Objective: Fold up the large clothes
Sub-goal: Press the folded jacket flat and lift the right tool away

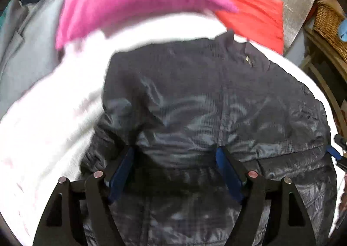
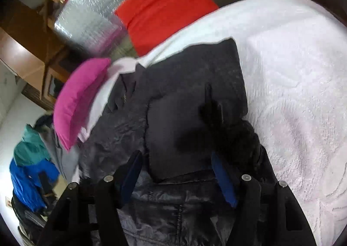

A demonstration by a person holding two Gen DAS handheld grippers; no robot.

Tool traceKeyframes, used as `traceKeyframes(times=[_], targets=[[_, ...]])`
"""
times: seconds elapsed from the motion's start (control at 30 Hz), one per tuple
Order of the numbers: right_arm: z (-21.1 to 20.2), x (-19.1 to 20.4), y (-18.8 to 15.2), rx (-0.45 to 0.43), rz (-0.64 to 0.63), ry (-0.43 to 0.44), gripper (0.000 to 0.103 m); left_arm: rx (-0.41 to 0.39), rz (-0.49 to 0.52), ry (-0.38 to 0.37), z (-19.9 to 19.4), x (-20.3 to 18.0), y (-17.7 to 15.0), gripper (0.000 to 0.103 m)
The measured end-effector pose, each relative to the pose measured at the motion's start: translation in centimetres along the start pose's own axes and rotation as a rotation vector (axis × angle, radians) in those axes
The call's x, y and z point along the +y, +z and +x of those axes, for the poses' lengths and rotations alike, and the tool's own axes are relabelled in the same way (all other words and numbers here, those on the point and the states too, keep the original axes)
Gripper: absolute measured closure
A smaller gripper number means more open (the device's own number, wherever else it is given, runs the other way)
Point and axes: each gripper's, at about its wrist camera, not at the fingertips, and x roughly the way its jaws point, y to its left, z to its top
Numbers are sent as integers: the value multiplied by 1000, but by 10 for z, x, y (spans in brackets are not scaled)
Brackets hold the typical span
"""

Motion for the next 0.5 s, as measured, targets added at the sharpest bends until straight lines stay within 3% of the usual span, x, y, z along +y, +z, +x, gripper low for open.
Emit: traceKeyframes(times=[0.2, 0.37, 0.5], targets=[[-85, 32, -31, -121, -81, 23, 30, -79, 3, -69, -65, 2, -19, 24], [-160, 40, -120, -167, -173, 34, 26, -135, 22, -47, -132, 21, -86, 24], [-191, 34, -191, -179, -195, -9, 23, -131, 8, 6, -160, 38, -142, 24]])
